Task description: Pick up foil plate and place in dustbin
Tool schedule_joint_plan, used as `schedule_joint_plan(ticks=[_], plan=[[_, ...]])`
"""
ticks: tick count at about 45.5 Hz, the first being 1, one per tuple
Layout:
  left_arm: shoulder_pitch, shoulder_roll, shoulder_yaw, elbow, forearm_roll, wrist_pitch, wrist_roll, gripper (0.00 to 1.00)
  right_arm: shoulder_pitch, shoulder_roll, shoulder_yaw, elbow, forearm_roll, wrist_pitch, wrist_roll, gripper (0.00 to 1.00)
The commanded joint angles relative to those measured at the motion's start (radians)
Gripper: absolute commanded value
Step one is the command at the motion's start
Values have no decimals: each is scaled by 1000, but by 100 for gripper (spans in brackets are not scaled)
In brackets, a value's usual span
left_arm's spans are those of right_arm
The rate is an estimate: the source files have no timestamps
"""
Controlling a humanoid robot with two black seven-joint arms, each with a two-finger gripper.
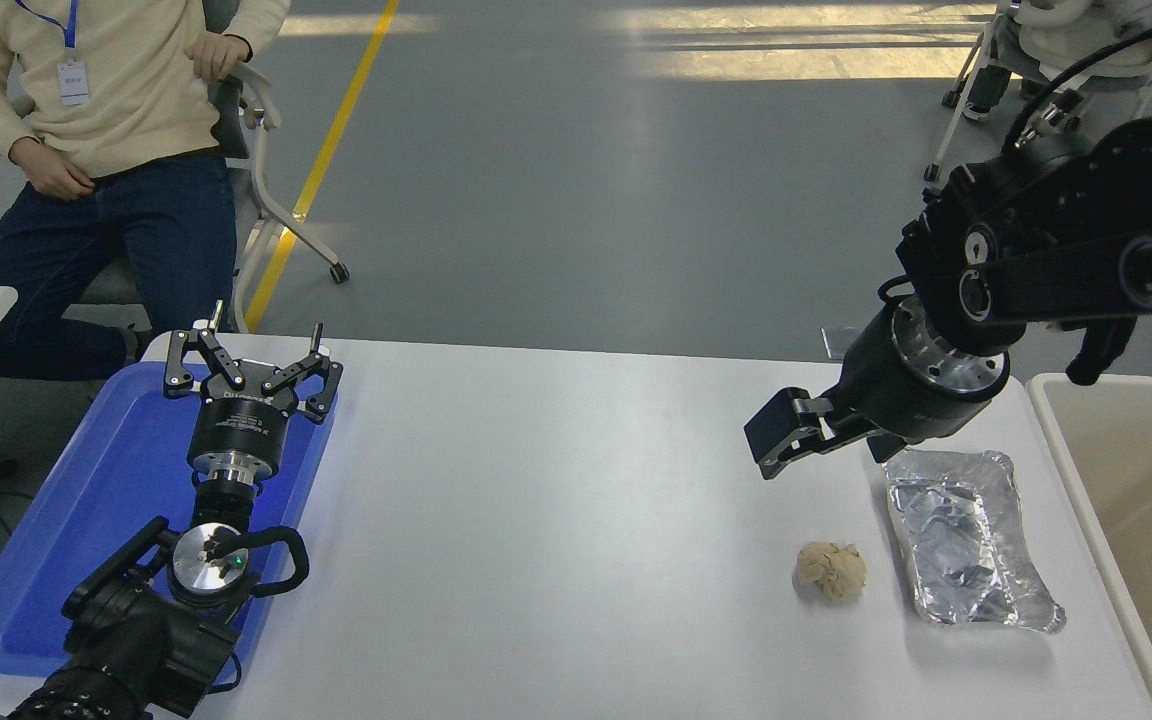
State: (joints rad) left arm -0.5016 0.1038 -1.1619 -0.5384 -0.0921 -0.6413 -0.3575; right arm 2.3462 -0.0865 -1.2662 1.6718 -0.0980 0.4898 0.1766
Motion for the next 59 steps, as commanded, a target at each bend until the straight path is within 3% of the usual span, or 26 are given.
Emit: schedule_joint_plan(ticks=[1, 45, 59], plan=[[0, 1, -1, 0, 0, 0, 0, 100, -2, -1, 2, 2, 6, -2, 0, 100], [0, 1, 1, 0, 0, -1, 0, 100, -229, -58, -22, -21, -48, -139, 0, 100], [0, 1, 1, 0, 0, -1, 0, 100, -358, -185, -143, -107, -296, -261, -2, 100]])
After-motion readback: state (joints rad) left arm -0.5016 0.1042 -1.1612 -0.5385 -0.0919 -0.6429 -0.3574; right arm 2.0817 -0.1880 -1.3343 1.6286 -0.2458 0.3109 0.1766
